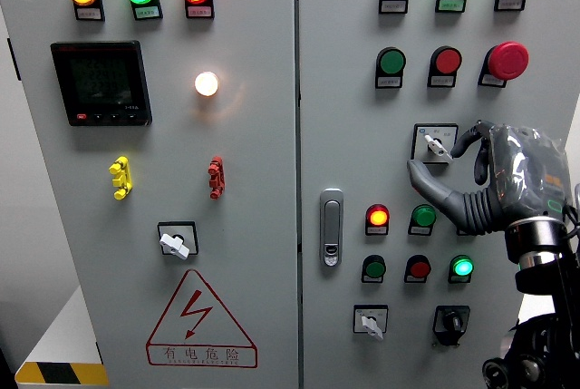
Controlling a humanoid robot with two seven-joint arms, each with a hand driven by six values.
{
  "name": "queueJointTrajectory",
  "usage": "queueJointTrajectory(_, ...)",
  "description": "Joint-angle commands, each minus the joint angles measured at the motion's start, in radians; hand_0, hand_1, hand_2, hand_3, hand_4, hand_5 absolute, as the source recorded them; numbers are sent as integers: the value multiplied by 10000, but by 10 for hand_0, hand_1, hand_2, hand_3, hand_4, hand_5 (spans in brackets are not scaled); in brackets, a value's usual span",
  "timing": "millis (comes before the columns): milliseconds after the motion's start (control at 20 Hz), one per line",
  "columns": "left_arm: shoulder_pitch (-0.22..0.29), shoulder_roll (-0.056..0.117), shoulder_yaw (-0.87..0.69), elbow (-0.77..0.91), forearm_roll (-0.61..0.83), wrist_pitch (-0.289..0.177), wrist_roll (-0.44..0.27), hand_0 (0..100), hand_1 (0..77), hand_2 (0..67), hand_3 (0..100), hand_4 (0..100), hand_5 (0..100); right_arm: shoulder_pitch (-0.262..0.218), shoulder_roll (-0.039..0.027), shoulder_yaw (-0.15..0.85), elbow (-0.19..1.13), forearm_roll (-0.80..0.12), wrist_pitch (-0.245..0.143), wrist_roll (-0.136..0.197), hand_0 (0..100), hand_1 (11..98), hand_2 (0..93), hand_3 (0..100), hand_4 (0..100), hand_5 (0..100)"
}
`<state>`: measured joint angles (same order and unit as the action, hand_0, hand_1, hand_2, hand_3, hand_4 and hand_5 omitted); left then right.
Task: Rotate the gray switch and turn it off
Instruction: 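Close the right hand's fingers around the white switch knob, then twist the white knob with the right hand to turn it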
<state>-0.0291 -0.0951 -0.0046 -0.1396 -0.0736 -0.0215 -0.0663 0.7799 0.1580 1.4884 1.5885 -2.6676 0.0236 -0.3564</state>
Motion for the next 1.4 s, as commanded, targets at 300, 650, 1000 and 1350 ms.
queueJointTrajectory(300,0,0,0,0,0,0,4,0,0,131,183,95,118,132,0,-50,-146,0,-6,-87,0,361,626,989,984,1000)
queueJointTrajectory(650,0,0,0,0,0,0,-12,0,0,131,183,96,117,147,0,-50,-238,0,-6,-87,0,362,630,988,983,1000)
queueJointTrajectory(1000,0,0,0,0,0,0,-12,0,0,131,183,95,117,162,0,-65,-299,-15,-6,-87,0,357,633,987,984,1000)
queueJointTrajectory(1350,0,0,0,0,0,0,-12,0,0,132,183,96,118,178,0,-81,-330,-15,-6,-118,105,352,637,986,986,1000)
